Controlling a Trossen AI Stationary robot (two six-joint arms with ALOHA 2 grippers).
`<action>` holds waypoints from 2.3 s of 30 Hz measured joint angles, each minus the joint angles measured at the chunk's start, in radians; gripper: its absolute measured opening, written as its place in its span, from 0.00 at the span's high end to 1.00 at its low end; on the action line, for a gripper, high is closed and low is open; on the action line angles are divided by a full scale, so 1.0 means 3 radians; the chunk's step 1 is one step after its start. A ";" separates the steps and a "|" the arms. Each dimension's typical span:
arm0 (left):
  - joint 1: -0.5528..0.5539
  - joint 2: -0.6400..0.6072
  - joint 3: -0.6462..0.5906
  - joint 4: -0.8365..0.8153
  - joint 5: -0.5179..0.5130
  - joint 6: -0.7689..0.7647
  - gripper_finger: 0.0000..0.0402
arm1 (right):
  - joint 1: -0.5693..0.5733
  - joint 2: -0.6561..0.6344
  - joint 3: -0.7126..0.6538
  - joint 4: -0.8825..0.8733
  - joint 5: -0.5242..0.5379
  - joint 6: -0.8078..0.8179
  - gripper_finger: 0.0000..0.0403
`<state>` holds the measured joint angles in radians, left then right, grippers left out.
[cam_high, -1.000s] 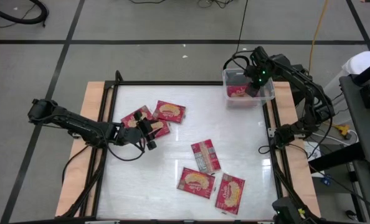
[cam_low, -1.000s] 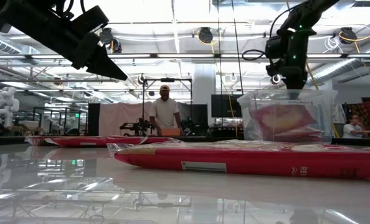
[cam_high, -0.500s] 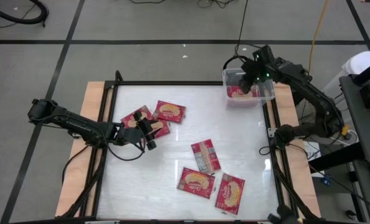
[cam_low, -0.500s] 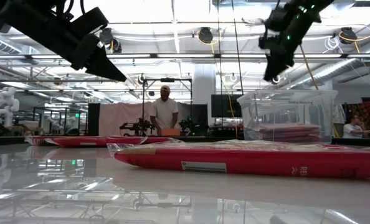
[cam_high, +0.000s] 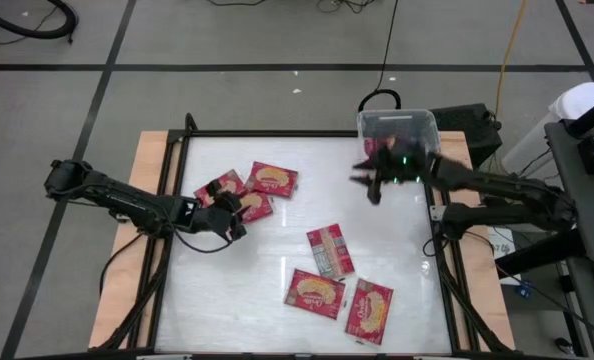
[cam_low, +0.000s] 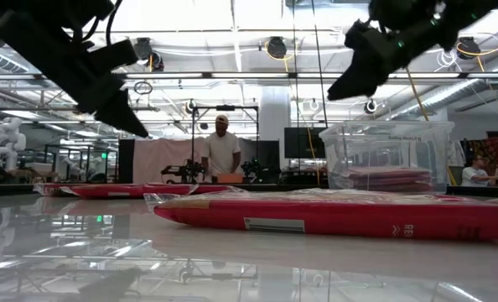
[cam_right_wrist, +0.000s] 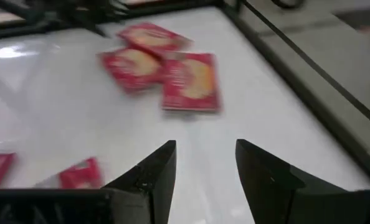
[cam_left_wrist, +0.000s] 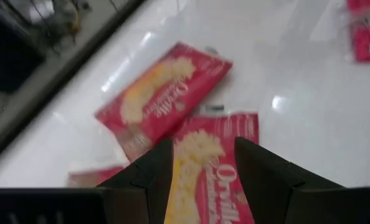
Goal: Sort popcorn bags into baskets
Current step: Put the red popcorn bag into the transparent bin
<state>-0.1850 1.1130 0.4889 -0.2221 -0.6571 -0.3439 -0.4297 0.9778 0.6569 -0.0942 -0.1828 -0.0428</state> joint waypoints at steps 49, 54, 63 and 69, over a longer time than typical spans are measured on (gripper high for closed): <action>-0.0647 0.1021 -0.0144 0.0191 -0.0056 0.0181 0.92 | 0.2203 0.2667 -0.0251 0.3593 0.1745 0.1132 0.61; -0.0825 0.1024 0.0115 0.0176 -0.0047 0.1471 0.92 | 0.2202 0.2820 -0.0040 0.3590 0.1755 0.1318 0.61; -0.0902 0.1021 0.0500 0.0183 -0.0265 0.3841 0.92 | 0.1977 0.2548 0.0044 0.3582 0.1695 0.1361 0.61; -0.0776 0.1019 0.0785 0.0268 -0.0269 0.4786 0.89 | 0.1661 0.2287 0.0224 0.3068 0.1225 0.1059 0.61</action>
<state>-0.4178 1.4185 0.7243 -0.1417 -0.7378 1.0919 0.0685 1.6638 0.7240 0.8261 0.1847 0.2749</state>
